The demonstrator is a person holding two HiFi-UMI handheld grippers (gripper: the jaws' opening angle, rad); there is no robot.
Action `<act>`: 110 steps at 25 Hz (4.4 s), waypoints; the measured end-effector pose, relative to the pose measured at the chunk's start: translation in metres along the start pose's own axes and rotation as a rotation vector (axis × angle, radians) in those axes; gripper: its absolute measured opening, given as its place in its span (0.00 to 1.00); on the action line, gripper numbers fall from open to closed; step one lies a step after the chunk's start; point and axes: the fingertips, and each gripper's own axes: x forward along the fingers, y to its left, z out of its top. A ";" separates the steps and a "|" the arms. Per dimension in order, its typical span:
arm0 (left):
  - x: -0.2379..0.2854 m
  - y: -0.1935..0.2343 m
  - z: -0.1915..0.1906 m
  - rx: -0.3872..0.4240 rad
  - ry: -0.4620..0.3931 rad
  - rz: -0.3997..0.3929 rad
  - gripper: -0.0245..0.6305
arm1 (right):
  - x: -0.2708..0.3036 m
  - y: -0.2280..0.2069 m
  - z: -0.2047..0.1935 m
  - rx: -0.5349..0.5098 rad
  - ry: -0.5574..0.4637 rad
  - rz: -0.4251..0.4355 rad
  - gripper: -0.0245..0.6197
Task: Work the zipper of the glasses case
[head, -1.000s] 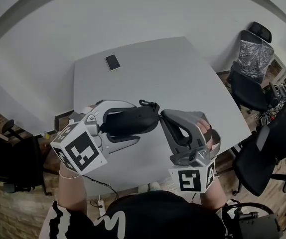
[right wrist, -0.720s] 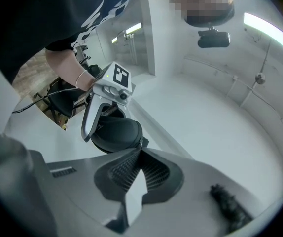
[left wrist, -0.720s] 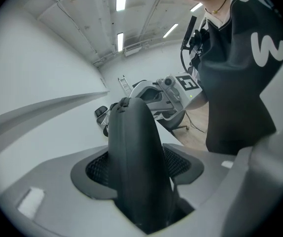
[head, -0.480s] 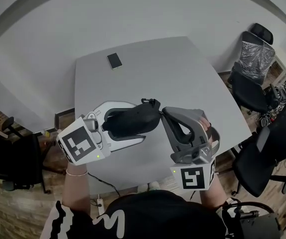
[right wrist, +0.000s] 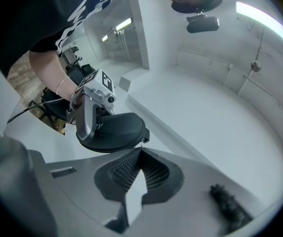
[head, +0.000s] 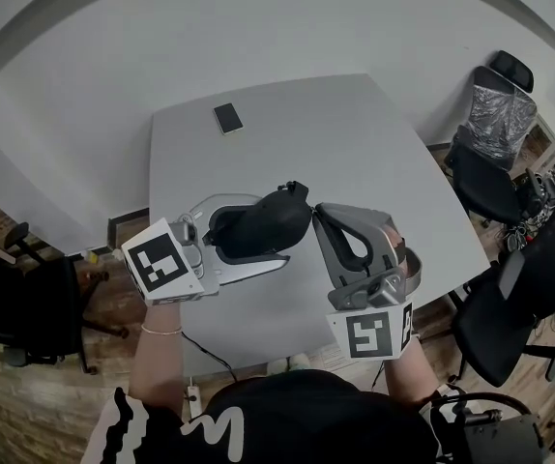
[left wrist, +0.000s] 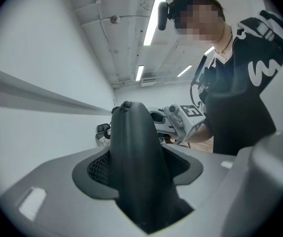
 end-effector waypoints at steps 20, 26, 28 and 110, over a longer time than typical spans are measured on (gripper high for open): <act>0.004 0.020 0.023 -0.142 -0.251 -0.012 0.48 | 0.011 0.005 -0.010 0.078 0.026 -0.005 0.05; 0.003 0.024 0.030 -0.165 -0.301 0.005 0.48 | 0.012 0.007 -0.010 0.126 0.013 -0.003 0.05; 0.003 0.026 0.031 -0.169 -0.310 0.012 0.48 | 0.013 0.007 -0.009 0.155 0.000 -0.010 0.05; 0.000 0.069 0.085 -0.330 -0.689 0.205 0.48 | 0.026 0.060 -0.020 0.623 -0.058 0.088 0.05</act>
